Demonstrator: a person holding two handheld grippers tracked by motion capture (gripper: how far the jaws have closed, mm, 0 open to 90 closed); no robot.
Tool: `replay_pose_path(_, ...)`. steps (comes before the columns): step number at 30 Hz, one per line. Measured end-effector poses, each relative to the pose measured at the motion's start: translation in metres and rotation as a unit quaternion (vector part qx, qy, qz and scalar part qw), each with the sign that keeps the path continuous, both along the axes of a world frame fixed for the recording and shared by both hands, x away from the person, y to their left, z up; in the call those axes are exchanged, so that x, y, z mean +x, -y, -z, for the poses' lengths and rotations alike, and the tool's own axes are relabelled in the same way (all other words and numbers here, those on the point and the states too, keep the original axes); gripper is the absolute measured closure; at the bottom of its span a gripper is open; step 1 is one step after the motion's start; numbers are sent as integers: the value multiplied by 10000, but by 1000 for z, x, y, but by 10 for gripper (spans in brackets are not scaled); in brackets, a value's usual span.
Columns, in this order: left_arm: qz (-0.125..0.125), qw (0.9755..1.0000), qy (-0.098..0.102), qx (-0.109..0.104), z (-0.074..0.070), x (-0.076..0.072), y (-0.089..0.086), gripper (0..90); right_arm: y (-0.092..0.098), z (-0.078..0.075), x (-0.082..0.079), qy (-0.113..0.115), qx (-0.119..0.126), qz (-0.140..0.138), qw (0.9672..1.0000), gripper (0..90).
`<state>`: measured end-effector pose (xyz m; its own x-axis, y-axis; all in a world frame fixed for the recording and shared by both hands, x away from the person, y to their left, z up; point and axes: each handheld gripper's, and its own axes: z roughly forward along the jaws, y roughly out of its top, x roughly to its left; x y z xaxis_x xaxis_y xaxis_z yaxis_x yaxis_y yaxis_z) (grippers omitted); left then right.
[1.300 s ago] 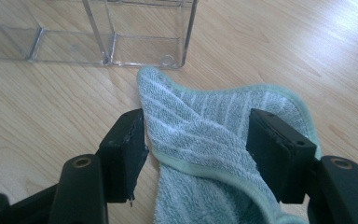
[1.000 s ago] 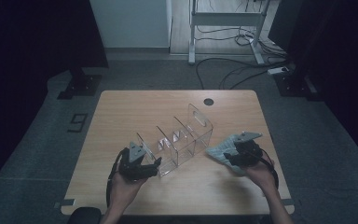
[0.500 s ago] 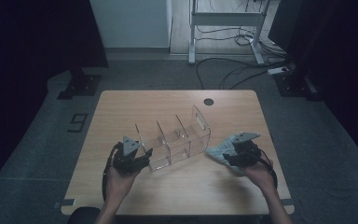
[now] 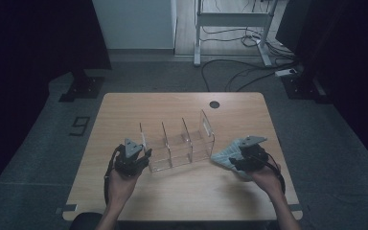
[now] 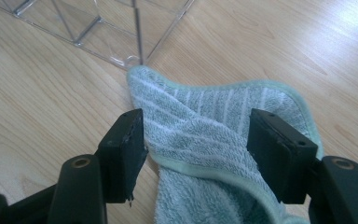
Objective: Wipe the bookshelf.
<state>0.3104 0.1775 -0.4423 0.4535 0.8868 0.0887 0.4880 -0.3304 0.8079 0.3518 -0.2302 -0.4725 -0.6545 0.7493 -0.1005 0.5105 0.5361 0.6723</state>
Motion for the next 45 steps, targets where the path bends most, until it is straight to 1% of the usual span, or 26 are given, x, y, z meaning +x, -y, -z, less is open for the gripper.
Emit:
replay_pose_path(4, -63, 10000, 38, 6, 1, 2, -6, 660, 1, -1, 0, 27, -7, -1, 10000, 362)
replay_pose_path(10, -75, 10000, 46, -13, 1, 4, -13, 700, 4, -3, 0, 46, 39, 48, 10000, 344)
replay_pose_path(14, -73, 9999, 17, -91, 1, 6, -16, 720, 5, -3, 0, 57, 65, 83, 9999, 337)
replay_pose_path(16, -78, 9998, 4, -184, 2, 7, -20, 735, 6, -4, 0, 44, 75, 88, 9999, 336)
replay_pose_path(20, -63, 9996, -2, -271, 3, 8, -25, 761, 8, -5, 0, 61, 95, 93, 9999, 336)
replay_pose_path(24, -77, 9996, 15, -280, 3, 9, -28, 784, 11, -7, 0, 66, 179, 139, 9997, 336)
replay_pose_path(33, -79, 9995, 22, -321, 4, 11, -34, 824, 20, -9, 1, 75, 249, 274, 9993, 336)
replay_pose_path(38, -85, 9994, 28, -324, 4, 12, -37, 864, 26, -6, 3, -17, 206, 376, 9991, 334)
replay_pose_path(40, -60, 9993, 13, -367, 4, 12, -38, 876, 27, -4, 4, -78, 185, 404, 9990, 330)
replay_pose_path(41, -41, 9991, -3, -425, 4, 13, -39, 879, 27, -3, 5, -92, 174, 417, 9989, 325)
replay_pose_path(45, -26, 9990, 4, -440, 4, 13, -40, 881, 28, 1, 6, -187, 143, 420, 9988, 312)
